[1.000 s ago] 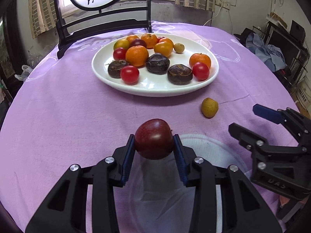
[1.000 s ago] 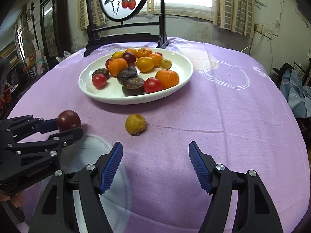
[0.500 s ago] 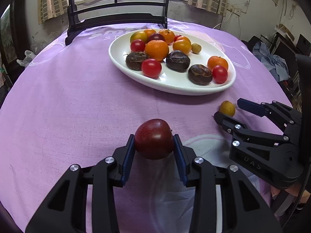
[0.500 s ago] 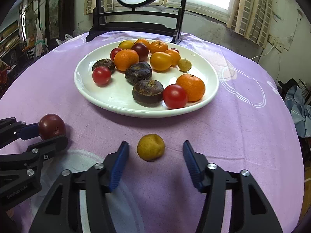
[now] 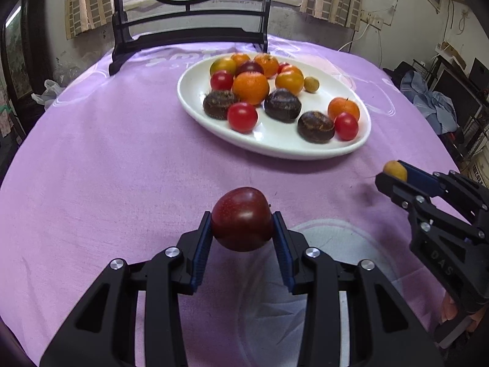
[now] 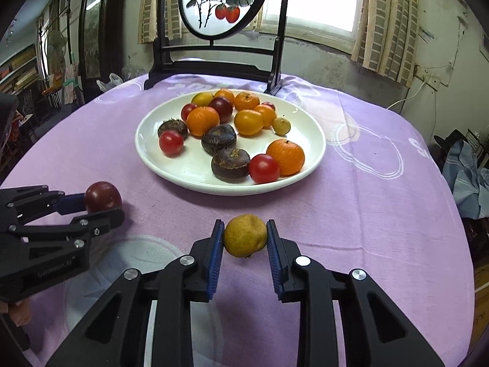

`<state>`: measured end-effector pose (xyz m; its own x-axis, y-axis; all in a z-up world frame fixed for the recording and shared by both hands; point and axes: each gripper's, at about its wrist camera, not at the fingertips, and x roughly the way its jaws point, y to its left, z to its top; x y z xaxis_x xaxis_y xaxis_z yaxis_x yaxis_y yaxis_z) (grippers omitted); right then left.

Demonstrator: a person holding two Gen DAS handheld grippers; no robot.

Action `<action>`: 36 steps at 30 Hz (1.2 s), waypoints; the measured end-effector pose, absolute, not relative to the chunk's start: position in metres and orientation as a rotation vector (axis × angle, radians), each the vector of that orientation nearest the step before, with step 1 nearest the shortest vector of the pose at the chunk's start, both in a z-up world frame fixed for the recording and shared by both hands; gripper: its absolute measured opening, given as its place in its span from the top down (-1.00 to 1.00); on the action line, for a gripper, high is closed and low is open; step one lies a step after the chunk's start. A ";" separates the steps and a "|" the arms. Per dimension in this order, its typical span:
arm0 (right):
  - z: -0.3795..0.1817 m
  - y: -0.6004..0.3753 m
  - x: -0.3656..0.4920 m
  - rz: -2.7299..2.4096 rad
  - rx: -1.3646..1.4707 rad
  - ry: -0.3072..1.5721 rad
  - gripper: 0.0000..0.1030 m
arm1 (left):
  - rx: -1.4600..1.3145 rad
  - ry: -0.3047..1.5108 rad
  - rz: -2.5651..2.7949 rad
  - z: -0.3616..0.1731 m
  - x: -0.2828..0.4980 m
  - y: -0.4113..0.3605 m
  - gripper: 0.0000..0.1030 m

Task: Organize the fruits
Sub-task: 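Carry both tomatoes over the white plate and open both grippers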

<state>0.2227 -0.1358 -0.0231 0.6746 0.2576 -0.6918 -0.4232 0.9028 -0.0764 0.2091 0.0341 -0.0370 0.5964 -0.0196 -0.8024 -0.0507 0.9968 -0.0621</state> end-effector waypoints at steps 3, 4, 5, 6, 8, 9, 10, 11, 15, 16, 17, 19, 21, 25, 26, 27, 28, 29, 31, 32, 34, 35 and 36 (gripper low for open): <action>-0.014 -0.142 0.217 0.395 -0.225 0.713 0.45 | -0.067 0.906 0.014 -0.023 0.207 0.031 0.26; -0.011 -0.143 0.215 0.397 -0.221 0.704 0.45 | -0.060 0.898 0.015 -0.019 0.208 0.030 0.26; -0.008 -0.144 0.214 0.400 -0.215 0.695 0.46 | -0.055 0.889 0.016 -0.014 0.208 0.029 0.26; -0.004 -0.145 0.213 0.404 -0.211 0.687 0.46 | -0.049 0.880 0.016 -0.008 0.209 0.028 0.26; 0.003 -0.144 0.212 0.413 -0.206 0.668 0.46 | -0.036 0.866 0.015 0.000 0.213 0.026 0.26; 0.007 -0.143 0.213 0.416 -0.205 0.659 0.46 | -0.031 0.859 0.012 0.005 0.215 0.025 0.26; 0.011 -0.143 0.214 0.417 -0.205 0.650 0.46 | -0.029 0.855 0.009 0.009 0.218 0.025 0.26; 0.015 -0.142 0.215 0.418 -0.205 0.642 0.46 | -0.026 0.850 0.006 0.012 0.220 0.025 0.26; 0.026 -0.134 0.223 0.419 -0.210 0.614 0.46 | -0.008 0.826 0.012 0.022 0.233 0.024 0.26; 0.029 -0.132 0.227 0.418 -0.212 0.607 0.46 | -0.004 0.821 0.014 0.024 0.238 0.024 0.26; 0.031 -0.130 0.232 0.416 -0.210 0.602 0.46 | -0.001 0.818 0.019 0.025 0.242 0.024 0.26; 0.033 -0.125 0.240 0.409 -0.204 0.597 0.46 | 0.003 0.812 0.030 0.026 0.254 0.026 0.26; 0.033 -0.120 0.252 0.412 -0.198 0.600 0.46 | -0.001 0.817 0.044 0.024 0.268 0.028 0.26; 0.026 -0.108 0.275 0.409 -0.199 0.621 0.46 | -0.019 0.835 0.055 0.018 0.296 0.033 0.26; 0.024 -0.106 0.280 0.410 -0.201 0.626 0.46 | -0.019 0.838 0.059 0.017 0.302 0.034 0.26; 0.021 -0.103 0.285 0.411 -0.204 0.633 0.46 | -0.021 0.841 0.060 0.015 0.307 0.035 0.26; 0.018 -0.100 0.289 0.411 -0.206 0.639 0.46 | -0.024 0.845 0.062 0.013 0.311 0.035 0.26; 0.015 -0.098 0.295 0.411 -0.208 0.647 0.46 | -0.026 0.850 0.065 0.011 0.316 0.036 0.26; 0.010 -0.095 0.303 0.411 -0.207 0.662 0.46 | -0.028 0.860 0.073 0.006 0.323 0.038 0.26; 0.008 -0.094 0.308 0.410 -0.203 0.669 0.45 | -0.033 0.864 0.074 0.004 0.326 0.039 0.26; 0.003 -0.093 0.314 0.408 -0.196 0.678 0.41 | -0.051 0.880 0.081 -0.001 0.332 0.041 0.24; 0.000 -0.093 0.317 0.401 -0.197 0.689 0.28 | -0.057 0.887 0.098 -0.003 0.334 0.043 0.19; -0.002 -0.094 0.319 0.385 -0.198 0.692 0.20 | -0.061 0.884 0.114 -0.003 0.334 0.045 -0.06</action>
<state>0.3190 -0.0941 -0.0021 0.7032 0.2789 -0.6541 -0.4088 0.9112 -0.0510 0.3339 0.0454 -0.0033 0.6285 0.0744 -0.7743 -0.1252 0.9921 -0.0063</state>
